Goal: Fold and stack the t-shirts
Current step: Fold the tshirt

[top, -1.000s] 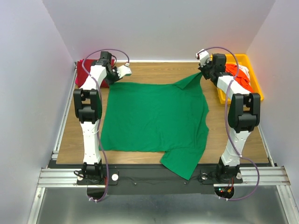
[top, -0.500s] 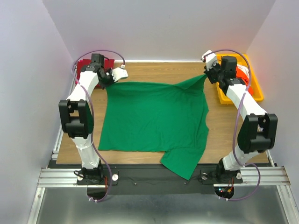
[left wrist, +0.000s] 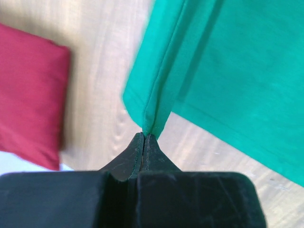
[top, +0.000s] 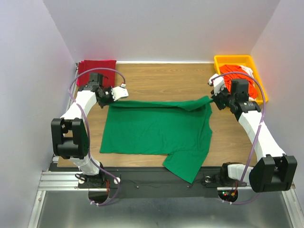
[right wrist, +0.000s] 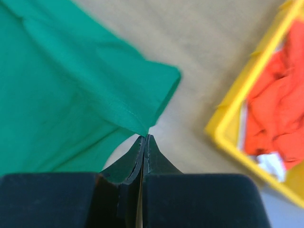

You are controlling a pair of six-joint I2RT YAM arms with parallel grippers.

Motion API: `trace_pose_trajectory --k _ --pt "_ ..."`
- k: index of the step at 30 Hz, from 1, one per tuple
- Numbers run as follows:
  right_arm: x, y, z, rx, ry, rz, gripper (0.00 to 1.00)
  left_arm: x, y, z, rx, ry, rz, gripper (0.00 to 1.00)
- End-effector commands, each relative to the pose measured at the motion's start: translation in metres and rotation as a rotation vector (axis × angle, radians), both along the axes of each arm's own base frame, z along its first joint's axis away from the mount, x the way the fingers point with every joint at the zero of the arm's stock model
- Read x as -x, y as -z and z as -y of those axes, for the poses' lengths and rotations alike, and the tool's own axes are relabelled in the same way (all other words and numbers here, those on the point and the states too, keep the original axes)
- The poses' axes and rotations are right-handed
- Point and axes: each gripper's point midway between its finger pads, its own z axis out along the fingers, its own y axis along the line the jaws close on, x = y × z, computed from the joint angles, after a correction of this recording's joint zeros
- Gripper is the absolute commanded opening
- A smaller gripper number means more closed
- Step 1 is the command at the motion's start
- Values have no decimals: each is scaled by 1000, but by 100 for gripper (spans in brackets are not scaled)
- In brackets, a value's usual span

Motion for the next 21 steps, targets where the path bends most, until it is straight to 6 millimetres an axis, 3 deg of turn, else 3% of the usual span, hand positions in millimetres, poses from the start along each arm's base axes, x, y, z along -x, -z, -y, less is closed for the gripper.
trace_pose_trajectory --k 1,5,9,17,19,21 --pt "39 30 -17 -44 -77 -144 1 16 13 -2 -8 18 -5 0" --pt "63 65 -27 -51 -131 -266 1 23 36 -10 -48 3 -36 0" --pt "86 89 -36 -52 -196 -373 1 25 53 -14 -68 -3 -53 0" --pt "115 121 -38 -17 -266 -519 1 20 57 -14 -68 -12 -76 0" --pt "116 124 -38 -15 -269 -549 1 21 56 -15 -70 -11 -84 7" --pt "122 122 -41 -27 -287 -592 23 25 55 -15 -72 -12 -104 23"
